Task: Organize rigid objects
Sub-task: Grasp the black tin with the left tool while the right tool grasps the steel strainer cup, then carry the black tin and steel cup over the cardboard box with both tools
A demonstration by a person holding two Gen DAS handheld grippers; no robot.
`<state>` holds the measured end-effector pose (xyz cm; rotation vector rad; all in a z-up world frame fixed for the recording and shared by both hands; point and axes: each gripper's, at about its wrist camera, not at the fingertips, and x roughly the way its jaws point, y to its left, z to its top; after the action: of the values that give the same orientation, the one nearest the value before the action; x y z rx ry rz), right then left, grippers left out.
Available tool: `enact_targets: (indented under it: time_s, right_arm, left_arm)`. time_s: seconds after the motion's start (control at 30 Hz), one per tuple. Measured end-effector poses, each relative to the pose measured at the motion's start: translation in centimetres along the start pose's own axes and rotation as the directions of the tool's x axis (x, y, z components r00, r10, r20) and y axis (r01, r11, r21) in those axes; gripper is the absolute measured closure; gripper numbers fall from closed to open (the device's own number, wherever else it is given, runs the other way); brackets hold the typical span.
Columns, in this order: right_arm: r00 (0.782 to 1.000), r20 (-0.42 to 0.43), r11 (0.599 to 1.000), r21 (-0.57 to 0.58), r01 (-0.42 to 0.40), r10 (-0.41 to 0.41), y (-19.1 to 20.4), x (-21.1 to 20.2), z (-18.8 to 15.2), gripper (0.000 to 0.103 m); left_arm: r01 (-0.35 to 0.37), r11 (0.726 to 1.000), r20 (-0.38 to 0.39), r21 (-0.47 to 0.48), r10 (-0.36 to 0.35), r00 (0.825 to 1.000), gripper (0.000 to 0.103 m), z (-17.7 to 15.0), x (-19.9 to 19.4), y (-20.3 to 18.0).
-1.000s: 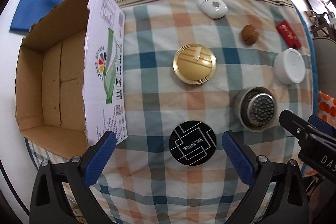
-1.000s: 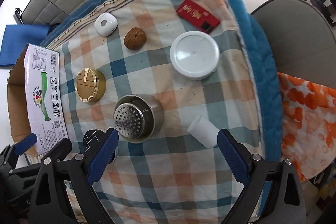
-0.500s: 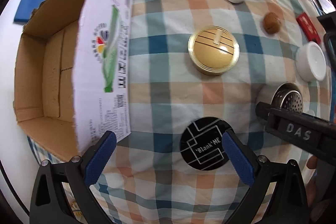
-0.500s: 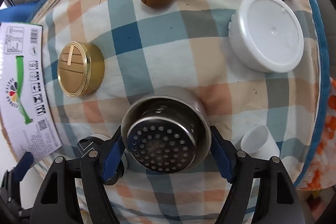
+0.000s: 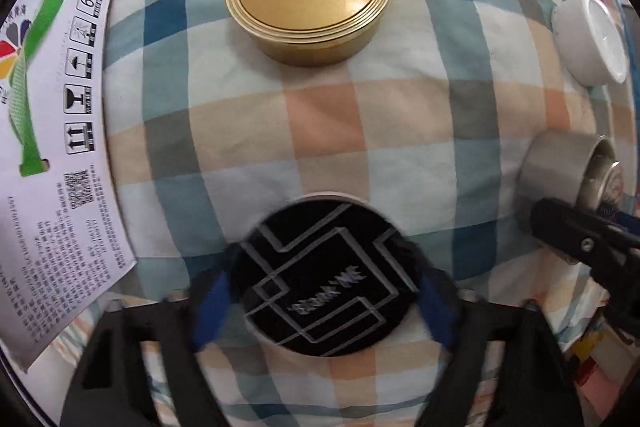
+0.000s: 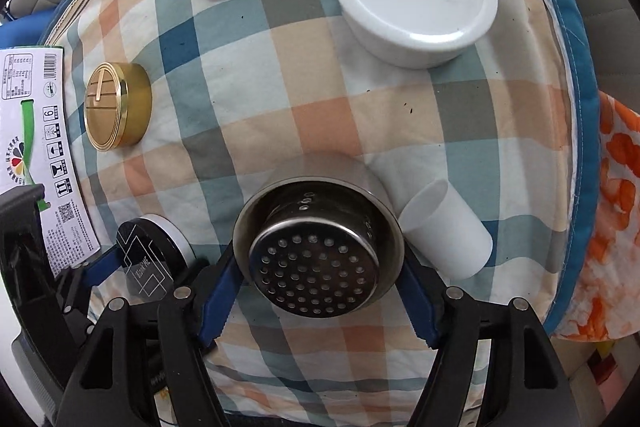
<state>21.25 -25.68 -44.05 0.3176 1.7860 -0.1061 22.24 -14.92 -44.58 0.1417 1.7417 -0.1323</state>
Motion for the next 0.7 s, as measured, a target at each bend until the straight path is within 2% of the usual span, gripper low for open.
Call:
enact_targets:
  time_s: [0.03, 0.07, 0.17, 0.3, 0.43, 0.7]
  right_arm:
    - [1.0, -0.002, 1.0, 0.001, 0.004, -0.003, 0.5, 0.4, 0.1, 0.027]
    - [1.0, -0.005, 1.0, 0.002, 0.004, -0.004, -1.3, -0.5, 0.4, 0.027]
    - [1.0, -0.013, 1.0, 0.002, 0.017, -0.017, -1.7, -0.3, 0.7, 0.026]
    - [0.998, -0.05, 0.999, 0.021, 0.026, -0.025, -2.0, 1.5, 0.9, 0.027]
    - [0.998, -0.035, 0.998, 0.044, 0.049, -0.047, -2.1, 1.9, 0.9, 0.028]
    - [0.999, -0.033, 0.991, 0.137, -0.001, 0.005, -3.9, 1.2, 2.1, 0.025]
  left_arm:
    - [0.004, 1.0, 0.004, 0.001, -0.004, 1.0, 0.03, -0.1, -0.1, 0.0]
    - [0.002, 1.0, 0.008, 0.008, -0.002, 1.0, 0.03, -0.2, -0.2, 0.1]
    - [-0.006, 1.0, 0.007, 0.003, 0.006, 1.0, 0.028, -0.1, -0.2, 0.4]
    - [-0.014, 1.0, 0.008, 0.001, 0.014, 1.0, 0.023, 0.6, 0.2, -0.2]
    - [-0.012, 1.0, 0.025, 0.01, 0.012, 1.0, 0.029, 2.0, 0.7, -0.2]
    - [-0.003, 1.0, 0.017, 0.012, 0.003, 1.0, 0.026, 2.6, 0.2, 0.9]
